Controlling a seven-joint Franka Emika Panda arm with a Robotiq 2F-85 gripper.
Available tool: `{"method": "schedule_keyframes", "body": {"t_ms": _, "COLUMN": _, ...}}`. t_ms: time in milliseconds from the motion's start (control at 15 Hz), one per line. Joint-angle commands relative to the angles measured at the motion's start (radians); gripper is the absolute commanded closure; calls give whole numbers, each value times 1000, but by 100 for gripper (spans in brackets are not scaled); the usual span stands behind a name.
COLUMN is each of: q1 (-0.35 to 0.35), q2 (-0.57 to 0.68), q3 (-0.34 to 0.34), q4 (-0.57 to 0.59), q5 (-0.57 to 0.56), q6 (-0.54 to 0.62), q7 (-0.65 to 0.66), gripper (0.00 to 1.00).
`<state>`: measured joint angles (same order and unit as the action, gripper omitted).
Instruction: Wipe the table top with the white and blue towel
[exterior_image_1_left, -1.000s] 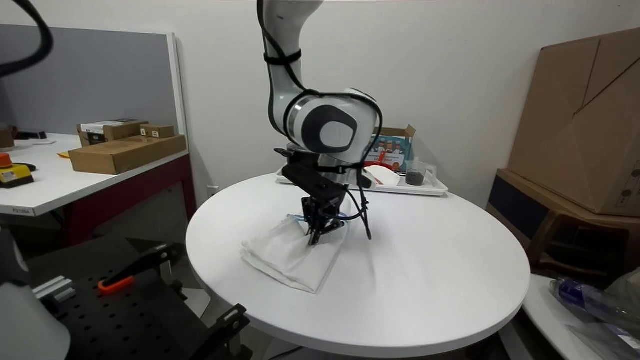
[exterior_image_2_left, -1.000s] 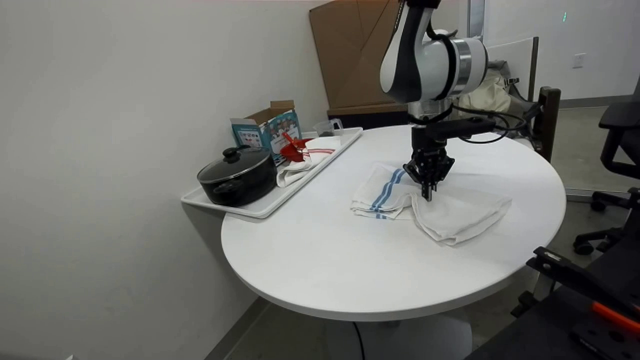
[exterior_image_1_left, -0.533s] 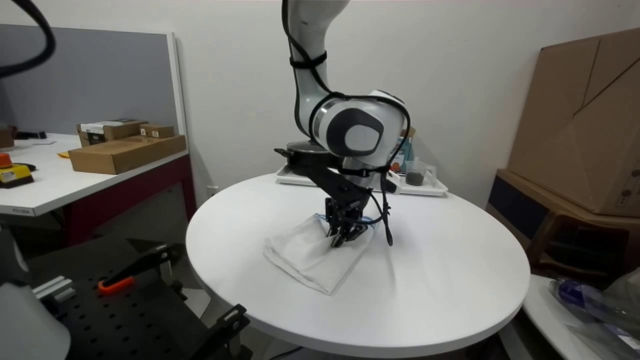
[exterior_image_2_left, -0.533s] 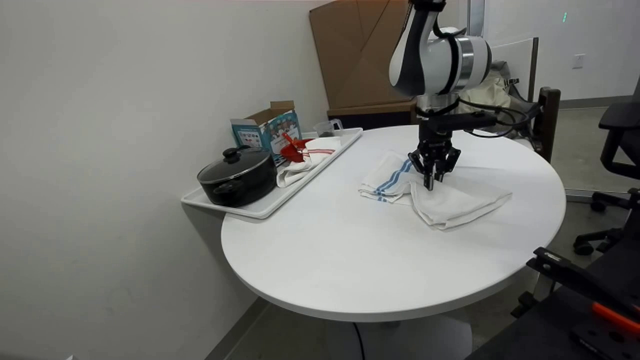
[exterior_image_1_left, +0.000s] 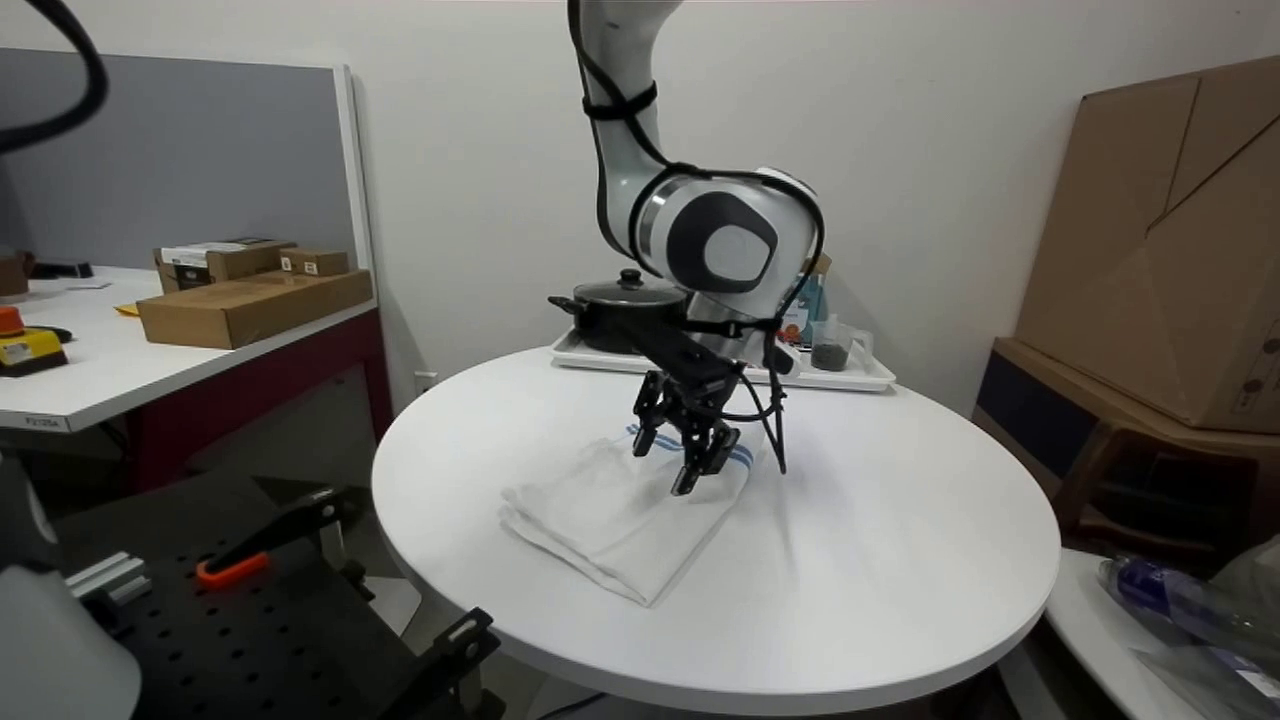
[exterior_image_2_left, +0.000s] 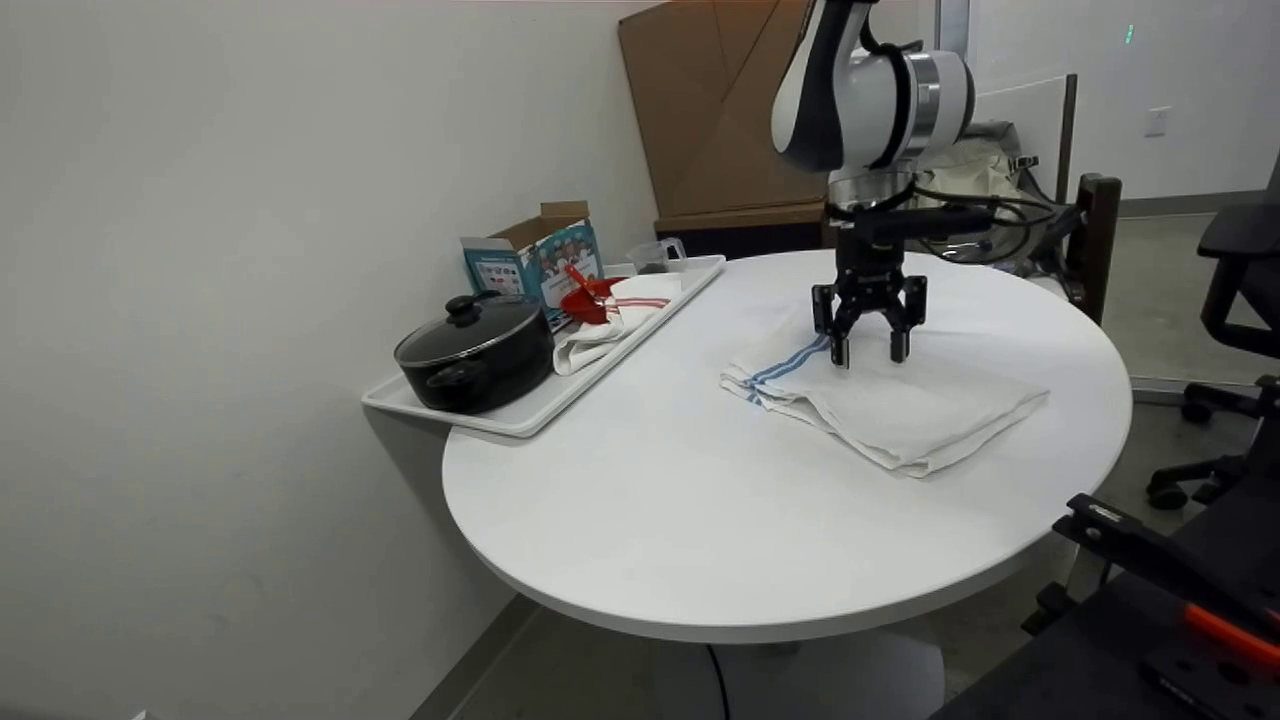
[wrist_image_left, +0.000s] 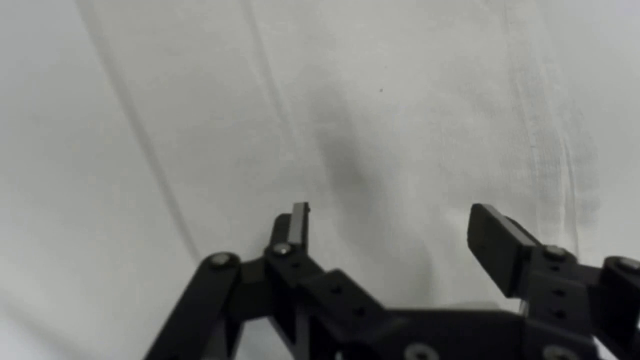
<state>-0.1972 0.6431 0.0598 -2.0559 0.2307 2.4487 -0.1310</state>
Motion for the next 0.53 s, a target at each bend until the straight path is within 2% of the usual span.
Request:
{"method": "schedule_keyframes", "body": {"t_ms": 0, "q1": 18, "q2": -127, "q3": -50, "q4": -37, "q5": -27, "q6": -34, "q7": 31, "gripper": 0}}
{"method": "schedule_keyframes", "body": {"t_ms": 333, "q1": 29, "q2": -279, "q3": -90, "q4": -135, "q5": -54, "q6": 71, "q7": 13, "gripper": 0}}
{"method": "schedule_keyframes", "body": {"t_ms": 467, "q1": 25, "q2": -338, "q3": -74, "q4": -208, "q5": -53, "q6": 143, "q7": -33, "gripper": 0}}
